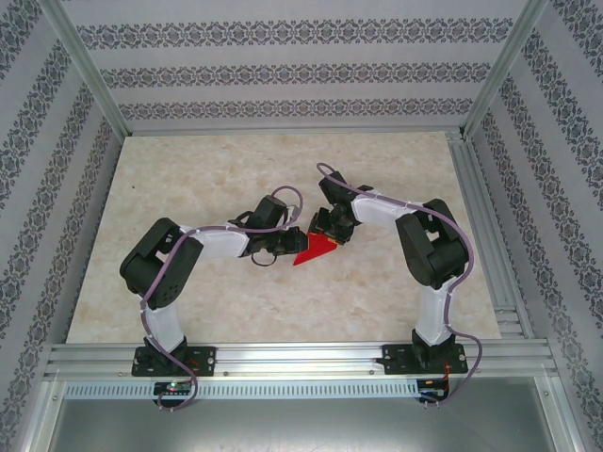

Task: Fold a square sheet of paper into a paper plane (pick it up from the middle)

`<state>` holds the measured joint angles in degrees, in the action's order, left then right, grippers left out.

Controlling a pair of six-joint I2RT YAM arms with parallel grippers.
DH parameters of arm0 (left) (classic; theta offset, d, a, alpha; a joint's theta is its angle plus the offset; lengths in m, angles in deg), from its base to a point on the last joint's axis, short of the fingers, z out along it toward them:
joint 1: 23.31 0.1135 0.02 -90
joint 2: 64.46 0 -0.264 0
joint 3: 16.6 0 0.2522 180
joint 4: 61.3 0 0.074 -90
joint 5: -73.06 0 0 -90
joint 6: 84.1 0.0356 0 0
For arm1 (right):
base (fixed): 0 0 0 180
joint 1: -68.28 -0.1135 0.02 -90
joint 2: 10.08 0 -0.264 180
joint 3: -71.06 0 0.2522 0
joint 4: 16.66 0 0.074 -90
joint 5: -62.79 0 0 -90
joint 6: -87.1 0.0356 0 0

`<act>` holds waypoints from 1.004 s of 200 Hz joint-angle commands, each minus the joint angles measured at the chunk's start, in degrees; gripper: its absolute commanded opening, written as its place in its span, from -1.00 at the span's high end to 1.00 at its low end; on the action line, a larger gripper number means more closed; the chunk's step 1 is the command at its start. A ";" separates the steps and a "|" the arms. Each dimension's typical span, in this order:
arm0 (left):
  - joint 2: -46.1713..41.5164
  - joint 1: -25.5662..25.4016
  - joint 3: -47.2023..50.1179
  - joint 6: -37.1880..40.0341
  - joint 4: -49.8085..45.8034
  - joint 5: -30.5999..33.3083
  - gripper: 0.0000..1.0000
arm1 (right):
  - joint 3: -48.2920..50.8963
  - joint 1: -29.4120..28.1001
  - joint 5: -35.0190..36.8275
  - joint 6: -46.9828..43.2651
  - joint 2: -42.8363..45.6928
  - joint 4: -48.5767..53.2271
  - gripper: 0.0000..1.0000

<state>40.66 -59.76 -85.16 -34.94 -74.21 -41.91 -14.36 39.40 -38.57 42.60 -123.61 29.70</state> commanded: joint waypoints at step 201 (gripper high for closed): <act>4.39 -0.29 -2.48 1.24 -5.58 1.59 0.85 | 5.39 0.23 8.70 -0.52 -12.88 -0.61 -0.09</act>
<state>43.87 -59.76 -86.82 -34.87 -76.40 -41.67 -14.36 39.40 -38.54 42.60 -123.72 29.75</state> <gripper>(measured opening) 0.080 0.546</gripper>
